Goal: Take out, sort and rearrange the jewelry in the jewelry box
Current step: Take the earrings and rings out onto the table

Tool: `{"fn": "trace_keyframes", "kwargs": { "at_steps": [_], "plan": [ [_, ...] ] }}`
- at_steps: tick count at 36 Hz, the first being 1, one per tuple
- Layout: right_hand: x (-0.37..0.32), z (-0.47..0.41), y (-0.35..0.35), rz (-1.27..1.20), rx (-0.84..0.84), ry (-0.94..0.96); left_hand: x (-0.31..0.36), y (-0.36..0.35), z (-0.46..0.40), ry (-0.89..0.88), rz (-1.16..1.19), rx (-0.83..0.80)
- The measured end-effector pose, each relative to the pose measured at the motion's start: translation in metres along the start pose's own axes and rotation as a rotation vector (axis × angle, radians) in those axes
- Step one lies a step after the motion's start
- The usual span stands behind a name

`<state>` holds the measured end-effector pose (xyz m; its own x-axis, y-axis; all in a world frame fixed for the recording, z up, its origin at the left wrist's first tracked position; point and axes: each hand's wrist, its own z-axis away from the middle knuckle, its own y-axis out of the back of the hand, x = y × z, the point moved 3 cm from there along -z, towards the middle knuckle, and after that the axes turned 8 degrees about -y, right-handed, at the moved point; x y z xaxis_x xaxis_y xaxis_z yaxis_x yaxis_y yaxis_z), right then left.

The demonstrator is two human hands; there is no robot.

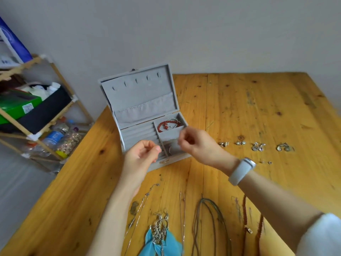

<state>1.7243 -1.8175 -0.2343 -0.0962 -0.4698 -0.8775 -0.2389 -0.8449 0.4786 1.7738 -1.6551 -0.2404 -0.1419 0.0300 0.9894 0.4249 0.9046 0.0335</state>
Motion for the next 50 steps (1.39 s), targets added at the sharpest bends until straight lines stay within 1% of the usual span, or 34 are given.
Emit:
{"fn": "trace_keyframes", "kwargs": {
  "at_steps": [2,6,10,13,16,20,24,27,32,34,50],
  "plan": [
    [0.008,0.018,0.018,-0.081,0.114,-0.015,0.004,-0.016,0.008,-0.005,0.036,-0.033],
    [0.037,0.065,0.055,-0.162,0.287,-0.100,0.011,-0.065,0.022,-0.029,0.039,-0.160],
    [0.072,0.107,0.093,-0.112,0.453,-0.196,0.014,-0.122,0.033,-0.059,-0.002,-0.323],
    [0.097,0.127,0.119,-0.043,0.567,-0.276,0.004,-0.164,0.037,-0.094,-0.141,-0.409],
    [0.115,0.139,0.140,0.036,0.668,-0.332,-0.008,-0.206,0.039,-0.144,-0.283,-0.420],
    [0.128,0.143,0.152,0.133,0.728,-0.343,-0.013,-0.245,0.036,-0.276,-0.505,-0.308],
    [0.136,0.143,0.152,0.189,0.732,-0.306,-0.020,-0.266,0.033,-0.384,-0.721,-0.299],
    [0.139,0.143,0.151,0.241,0.725,-0.273,-0.028,-0.269,0.032,-0.424,-0.804,-0.277],
    [0.142,0.141,0.150,0.352,0.708,-0.290,-0.040,-0.267,0.031,-0.537,-0.824,-0.224],
    [0.142,0.140,0.148,0.385,0.698,-0.295,-0.040,-0.268,0.031,-0.557,-0.827,-0.205],
    [0.144,0.140,0.146,0.436,0.663,-0.329,-0.045,-0.266,0.031,-0.550,-0.764,-0.205]
  ]
}}
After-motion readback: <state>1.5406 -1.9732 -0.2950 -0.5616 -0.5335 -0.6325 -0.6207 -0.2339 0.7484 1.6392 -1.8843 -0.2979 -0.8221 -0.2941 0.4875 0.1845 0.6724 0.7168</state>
